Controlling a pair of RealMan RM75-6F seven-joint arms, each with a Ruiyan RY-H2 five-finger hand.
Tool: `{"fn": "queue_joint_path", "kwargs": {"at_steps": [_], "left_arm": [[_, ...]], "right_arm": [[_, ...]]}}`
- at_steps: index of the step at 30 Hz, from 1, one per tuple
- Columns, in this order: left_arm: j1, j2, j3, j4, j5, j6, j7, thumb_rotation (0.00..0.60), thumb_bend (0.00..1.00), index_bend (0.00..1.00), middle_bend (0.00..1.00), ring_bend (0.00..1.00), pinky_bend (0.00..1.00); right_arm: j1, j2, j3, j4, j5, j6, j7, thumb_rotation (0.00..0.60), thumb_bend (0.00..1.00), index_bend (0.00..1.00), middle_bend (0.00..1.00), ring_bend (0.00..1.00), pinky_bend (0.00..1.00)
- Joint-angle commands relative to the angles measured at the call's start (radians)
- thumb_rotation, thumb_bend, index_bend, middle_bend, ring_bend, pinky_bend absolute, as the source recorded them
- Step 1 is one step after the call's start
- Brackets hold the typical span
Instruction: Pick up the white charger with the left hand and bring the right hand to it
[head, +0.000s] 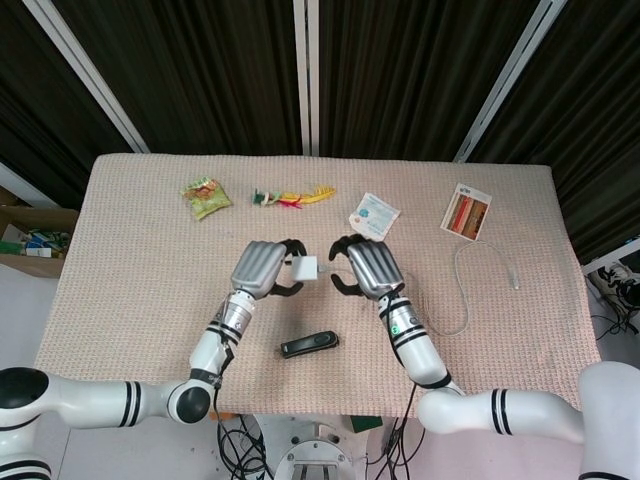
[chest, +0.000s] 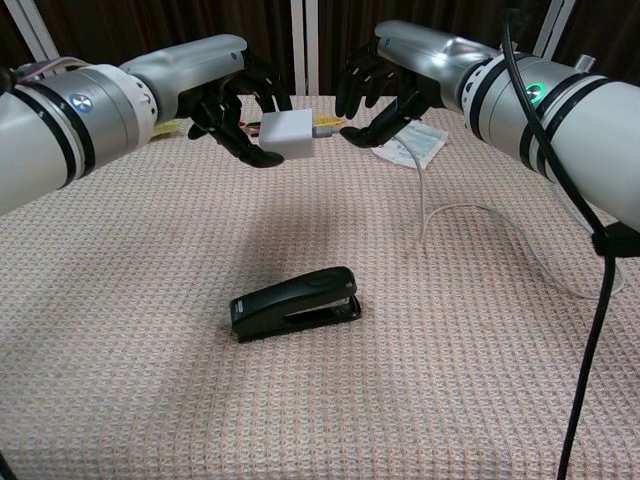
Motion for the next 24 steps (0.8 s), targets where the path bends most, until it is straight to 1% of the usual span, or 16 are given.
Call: {"fn": "queue_joint_path", "kwargs": {"at_steps": [1,19,24], "left_arm": [[-0.004,0.001,0.001,-0.005,0.000,0.001,0.003,0.600,0.45,0.60,0.56,0.72,0.83],[-0.019,0.003,0.016,-0.038,-0.001,0.029,0.031,0.600,0.46,0.60,0.56,0.71,0.83],[-0.018,0.003,0.022,-0.042,0.002,0.038,0.033,0.600,0.45,0.60,0.56,0.71,0.83]], "right_arm": [[0.002,-0.004,-0.003,0.002,-0.001,0.001,-0.001,0.600,0.36,0.51,0.40,0.27,0.49],[0.009,-0.036,-0.011,0.007,-0.015,0.031,-0.016,0.600,0.37,0.58,0.42,0.29,0.50],[0.009,-0.048,-0.011,0.010,-0.022,0.048,-0.026,0.600,0.44,0.63,0.44,0.31,0.51]]}}
